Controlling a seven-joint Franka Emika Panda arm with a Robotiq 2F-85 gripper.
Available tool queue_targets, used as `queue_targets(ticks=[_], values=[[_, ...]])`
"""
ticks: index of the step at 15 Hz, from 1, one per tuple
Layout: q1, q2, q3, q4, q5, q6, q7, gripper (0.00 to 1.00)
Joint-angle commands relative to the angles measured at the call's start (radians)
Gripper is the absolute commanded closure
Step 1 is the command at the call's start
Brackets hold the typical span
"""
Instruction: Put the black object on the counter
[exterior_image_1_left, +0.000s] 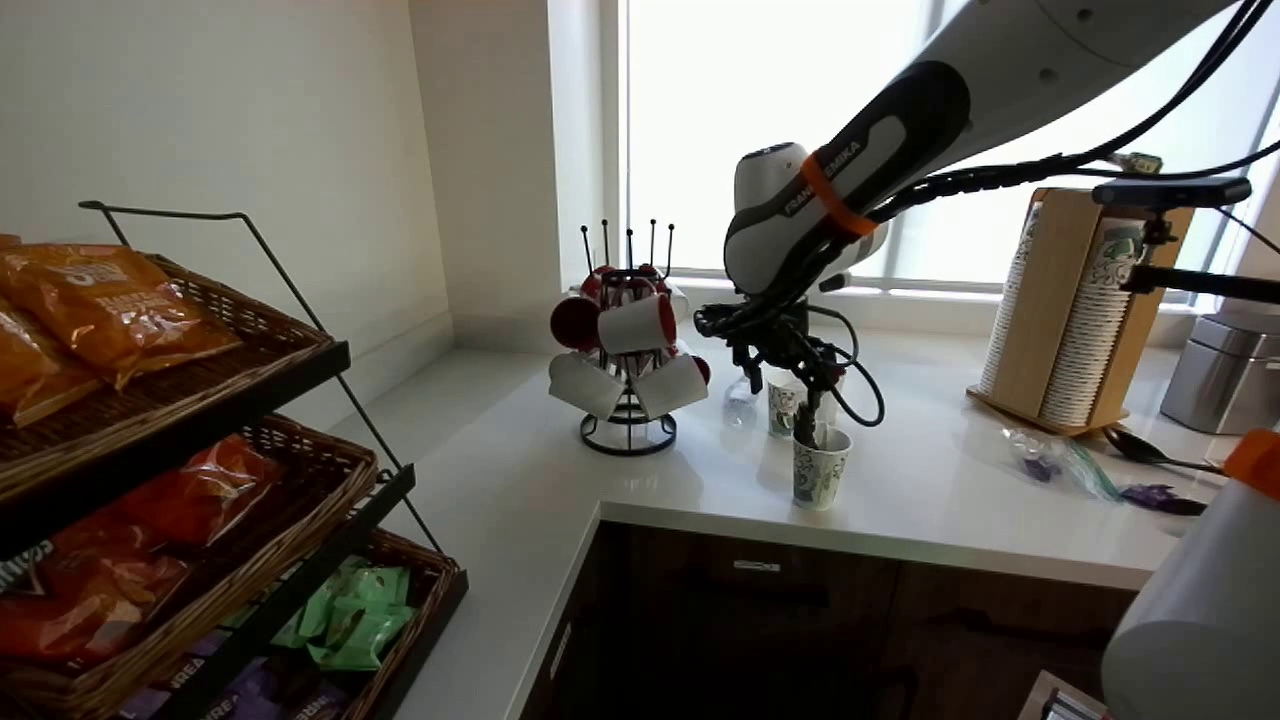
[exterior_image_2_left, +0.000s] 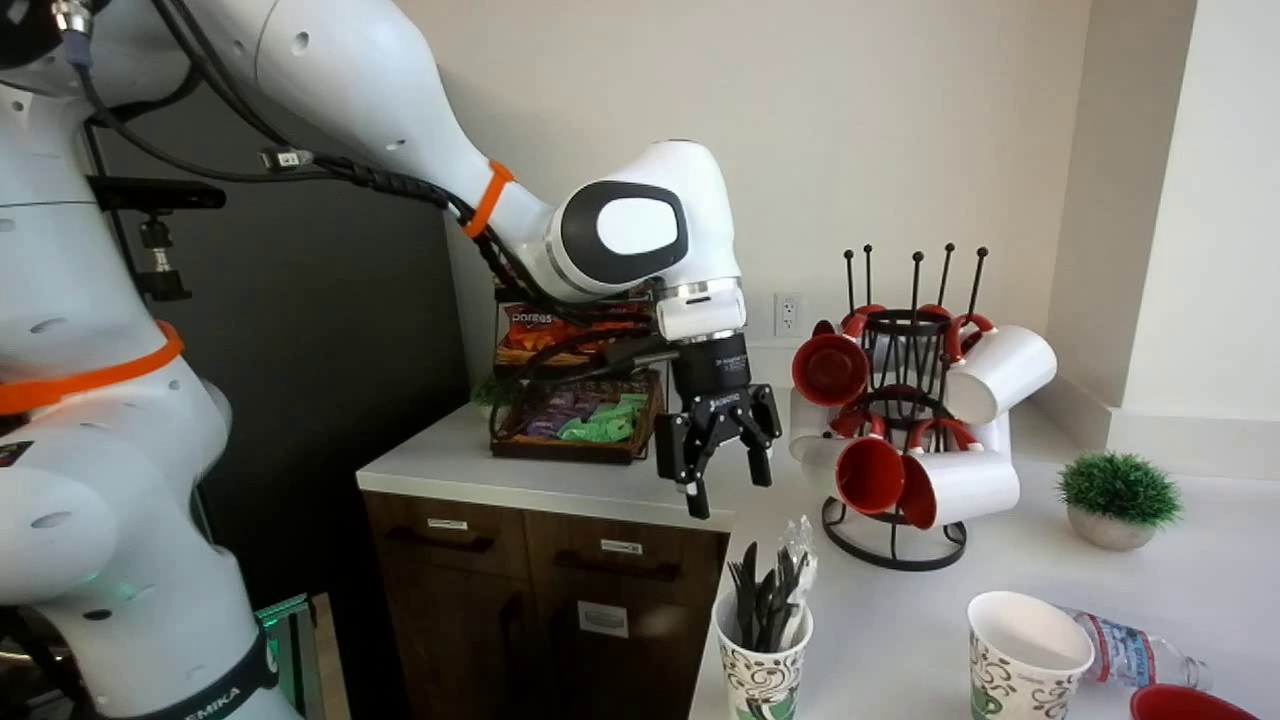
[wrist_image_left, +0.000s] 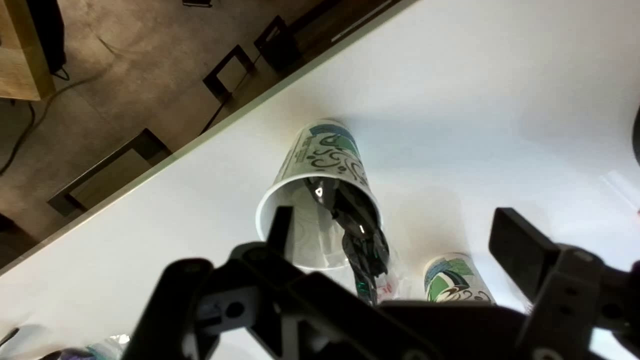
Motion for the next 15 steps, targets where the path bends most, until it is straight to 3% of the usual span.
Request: queue_targets(ticks=[1,2,6,15], values=[[0.005,0.02,-0.016,-0.001,0.013,0.015,-0.005,0.0],[0.005,0.023,-0.018,-0.001,0.009,0.017,-0.002,0.0],[0.006,0.038,-0.025,0.005,0.01,0.01,0.0,0.44],[0.005,0.08,-0.049,0.026,0.005,0.0,0.01,0.65]])
